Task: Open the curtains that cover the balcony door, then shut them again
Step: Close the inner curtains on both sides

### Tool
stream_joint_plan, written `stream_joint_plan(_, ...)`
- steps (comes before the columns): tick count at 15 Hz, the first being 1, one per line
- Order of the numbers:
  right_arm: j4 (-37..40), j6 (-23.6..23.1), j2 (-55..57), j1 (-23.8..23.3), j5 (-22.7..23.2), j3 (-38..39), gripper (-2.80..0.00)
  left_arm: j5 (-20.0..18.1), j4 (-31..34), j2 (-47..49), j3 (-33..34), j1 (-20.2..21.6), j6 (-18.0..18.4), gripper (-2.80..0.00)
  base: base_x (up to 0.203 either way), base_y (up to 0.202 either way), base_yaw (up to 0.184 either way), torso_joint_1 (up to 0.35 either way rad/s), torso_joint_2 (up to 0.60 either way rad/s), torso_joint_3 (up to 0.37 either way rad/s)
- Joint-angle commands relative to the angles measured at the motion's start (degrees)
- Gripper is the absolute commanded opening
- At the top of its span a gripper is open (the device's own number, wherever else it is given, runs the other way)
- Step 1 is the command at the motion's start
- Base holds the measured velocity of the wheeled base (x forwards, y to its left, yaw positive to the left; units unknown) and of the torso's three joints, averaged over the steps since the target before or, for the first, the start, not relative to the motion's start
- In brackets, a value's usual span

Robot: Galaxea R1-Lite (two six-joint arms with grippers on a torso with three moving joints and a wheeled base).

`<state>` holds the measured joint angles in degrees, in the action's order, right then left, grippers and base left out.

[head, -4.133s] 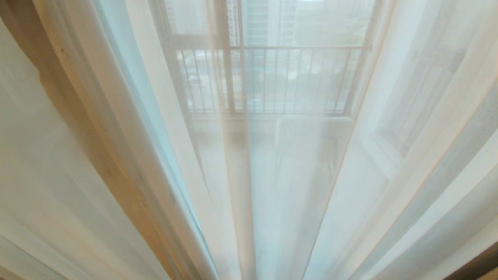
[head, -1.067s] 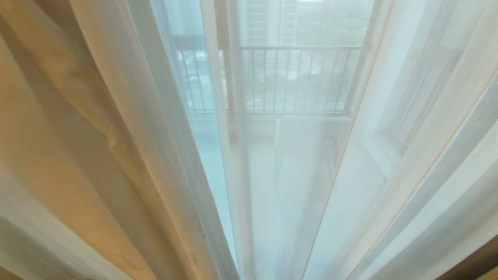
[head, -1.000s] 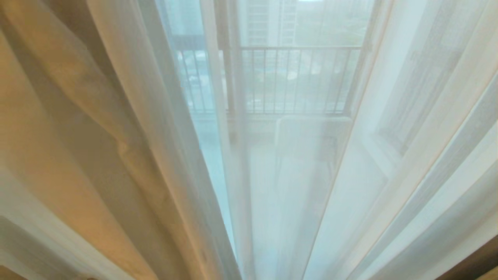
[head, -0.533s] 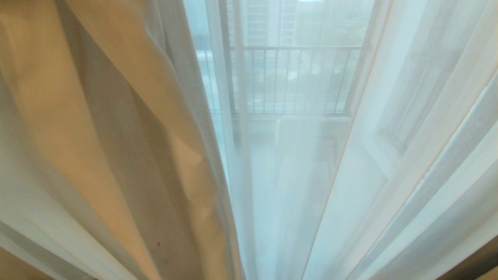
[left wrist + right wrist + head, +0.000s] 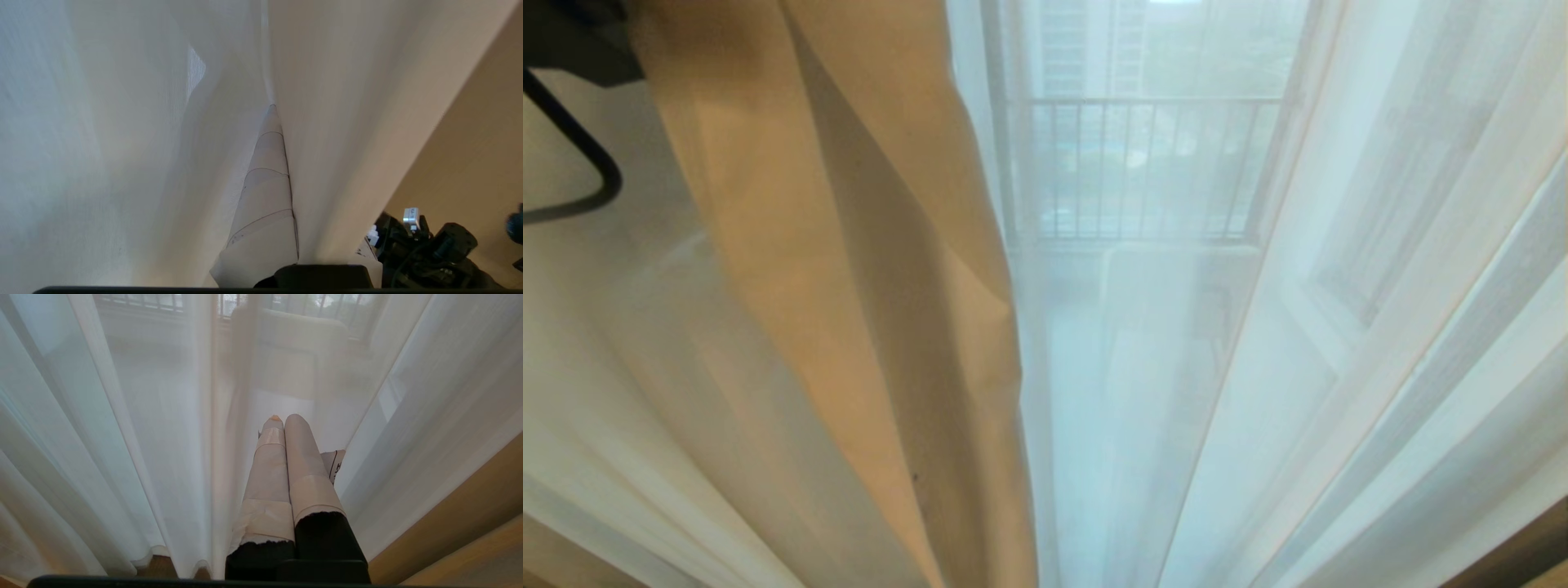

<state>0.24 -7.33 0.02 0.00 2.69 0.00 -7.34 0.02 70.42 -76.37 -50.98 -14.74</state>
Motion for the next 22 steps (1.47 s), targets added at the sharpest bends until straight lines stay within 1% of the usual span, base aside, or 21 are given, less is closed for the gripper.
stream_joint_plan(1, 0.0, -0.1, 0.0, 0.0, 0.0, 0.0, -2.80, 0.2, 0.1, 2.0, 0.3, 0.2, -0.1, -2.80, 0.000, 0.000, 0.000, 0.000, 0.00, 0.000)
stream_joint_plan(3, 0.0, -0.1, 0.0, 0.0, 0.0, 0.0, -2.80, 1.9, 0.1, 2.9, 0.8, 0.5, 0.0, -2.80, 0.000, 0.000, 0.000, 0.000, 0.00, 0.000)
stream_joint_plan(4, 0.0, -0.1, 0.0, 0.0, 0.0, 0.0, -2.80, 3.7, 0.1, 3.6, 0.9, 0.7, 0.1, -2.80, 0.000, 0.000, 0.000, 0.000, 0.00, 0.000)
stream_joint_plan(7, 0.0, -0.1, 0.0, 0.0, 0.0, 0.0, -2.80, 8.1, 0.2, 5.9, 0.7, 3.6, 0.1, -2.80, 0.000, 0.000, 0.000, 0.000, 0.00, 0.000)
stream_joint_plan(9, 0.0, -0.1, 0.0, 0.0, 0.0, 0.0, -2.80, 10.2, 0.3, 7.0, 1.0, 3.9, 0.1, -2.80, 0.000, 0.000, 0.000, 0.000, 0.00, 0.000)
stream_joint_plan(14, 0.0, -0.1, 0.0, 0.0, 0.0, 0.0, -2.80, 10.0, 0.2, 8.8, 1.9, 6.4, -0.9, -2.80, 0.000, 0.000, 0.000, 0.000, 0.00, 0.000)
stream_joint_plan(19, 0.0, -0.1, 0.0, 0.0, 0.0, 0.0, -2.80, 9.9, 0.1, 8.8, 2.0, 7.7, -1.1, -2.80, 0.000, 0.000, 0.000, 0.000, 0.00, 0.000)
stream_joint_plan(22, 0.0, -0.1, 0.0, 0.0, 0.0, 0.0, -2.80, 10.1, -0.1, 8.0, 4.3, 7.7, -0.6, -2.80, 0.000, 0.000, 0.000, 0.000, 0.00, 0.000)
